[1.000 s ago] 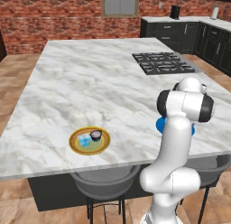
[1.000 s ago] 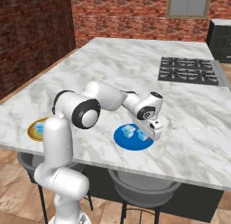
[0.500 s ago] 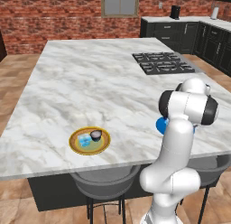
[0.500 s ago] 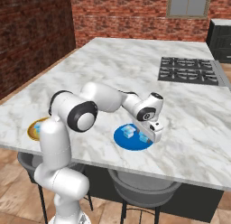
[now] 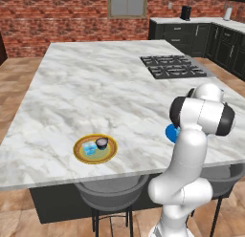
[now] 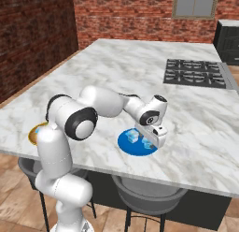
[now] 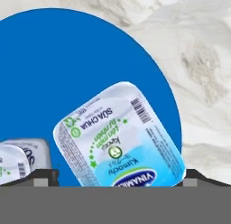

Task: Place two yogurt containers on each plate.

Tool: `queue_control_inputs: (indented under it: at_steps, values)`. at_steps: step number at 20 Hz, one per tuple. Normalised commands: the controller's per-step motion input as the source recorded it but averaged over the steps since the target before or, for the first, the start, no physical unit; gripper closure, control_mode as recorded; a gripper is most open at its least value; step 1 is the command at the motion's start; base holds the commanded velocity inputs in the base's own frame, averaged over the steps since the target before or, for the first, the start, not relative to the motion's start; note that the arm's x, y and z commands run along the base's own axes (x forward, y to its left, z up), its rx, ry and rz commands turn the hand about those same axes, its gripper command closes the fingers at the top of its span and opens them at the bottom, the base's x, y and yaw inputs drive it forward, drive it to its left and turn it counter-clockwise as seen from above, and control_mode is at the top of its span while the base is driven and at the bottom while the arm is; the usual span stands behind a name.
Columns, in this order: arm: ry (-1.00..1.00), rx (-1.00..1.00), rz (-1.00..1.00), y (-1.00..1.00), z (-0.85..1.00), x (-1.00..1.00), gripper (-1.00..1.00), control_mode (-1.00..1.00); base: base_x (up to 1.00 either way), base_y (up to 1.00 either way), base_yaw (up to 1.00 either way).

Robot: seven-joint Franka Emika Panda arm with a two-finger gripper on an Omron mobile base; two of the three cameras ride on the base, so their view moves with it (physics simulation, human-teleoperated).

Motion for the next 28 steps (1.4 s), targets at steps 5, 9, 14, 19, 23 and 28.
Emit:
queue_control_inputs:
  at_steps: [5, 9, 14, 19, 23, 28]
  values:
    - [0.00, 0.00, 0.00, 0.16, 0.08, -0.14, -1.00, -1.00, 0.00, 0.00, 0.00]
    - [0.00, 0.00, 0.00, 0.04, 0.13, -0.16, -1.00, -1.00, 0.00, 0.00, 0.00]
    - [0.00, 0.00, 0.00, 0.00, 0.12, -0.23, -1.00, -1.00, 0.00, 0.00, 0.00]
    - [0.00, 0.00, 0.00, 0.00, 0.25, -0.38, -1.00, -1.00, 0.00, 0.00, 0.00]
    - [0.00, -0.01, 0.16, 0.02, 0.35, -0.63, -1.00, -1.00, 0.00, 0.00, 0.00]
    - [-0.09, -0.21, 0.30, 0.31, 0.36, -0.81, -1.00, -1.00, 0.00, 0.00, 0.00]
